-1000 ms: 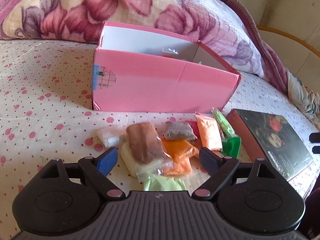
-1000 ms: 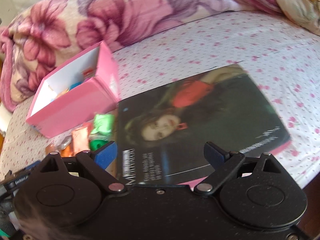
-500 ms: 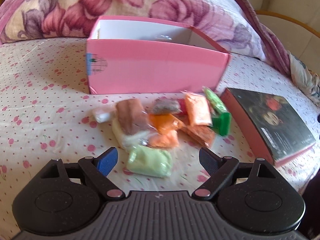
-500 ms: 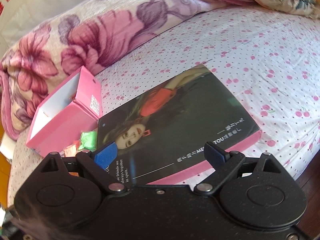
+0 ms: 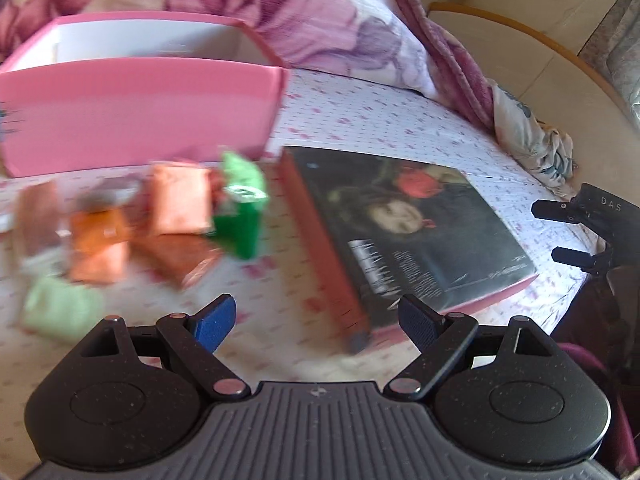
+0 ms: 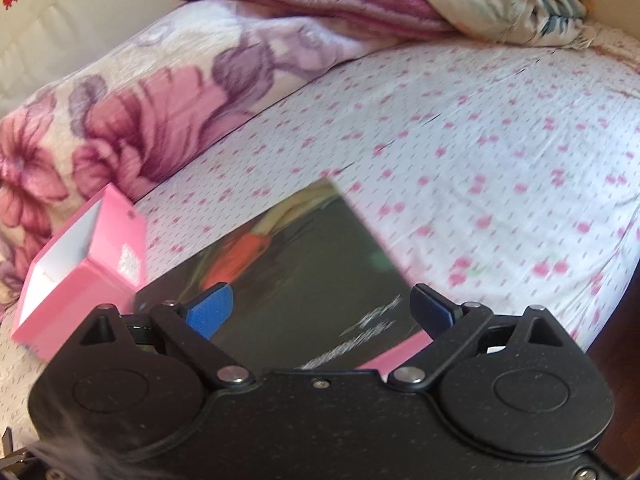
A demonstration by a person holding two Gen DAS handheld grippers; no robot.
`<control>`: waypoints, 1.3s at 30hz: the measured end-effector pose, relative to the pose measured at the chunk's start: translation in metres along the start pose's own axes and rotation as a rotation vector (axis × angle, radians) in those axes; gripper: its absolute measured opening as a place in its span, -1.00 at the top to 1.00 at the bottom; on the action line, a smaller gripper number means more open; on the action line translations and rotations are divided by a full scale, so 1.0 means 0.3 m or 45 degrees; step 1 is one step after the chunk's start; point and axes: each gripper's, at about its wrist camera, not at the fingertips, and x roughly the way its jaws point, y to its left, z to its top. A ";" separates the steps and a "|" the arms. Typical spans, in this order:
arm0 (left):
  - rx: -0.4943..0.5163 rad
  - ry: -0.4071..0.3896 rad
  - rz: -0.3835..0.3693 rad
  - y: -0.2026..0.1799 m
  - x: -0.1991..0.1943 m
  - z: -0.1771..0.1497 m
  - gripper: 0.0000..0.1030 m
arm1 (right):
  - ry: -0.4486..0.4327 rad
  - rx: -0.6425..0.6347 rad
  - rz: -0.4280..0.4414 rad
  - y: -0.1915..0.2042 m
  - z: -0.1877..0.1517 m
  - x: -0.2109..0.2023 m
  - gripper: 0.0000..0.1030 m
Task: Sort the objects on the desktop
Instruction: 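Move both tools to the black book and grip its opposite edges, then lift the black book with both tools and carry it over the pink box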
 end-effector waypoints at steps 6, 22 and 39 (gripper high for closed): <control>-0.048 0.054 -0.012 -0.040 0.120 0.036 -0.72 | 0.078 -0.072 -0.024 -0.040 0.057 0.104 -0.88; -0.004 0.133 -0.011 -0.092 0.277 0.093 -0.72 | 0.418 -0.245 0.162 -0.068 0.044 0.288 -0.94; -0.032 0.127 -0.012 -0.071 0.023 0.076 -0.72 | 0.406 -0.410 0.244 0.066 0.041 0.048 -0.96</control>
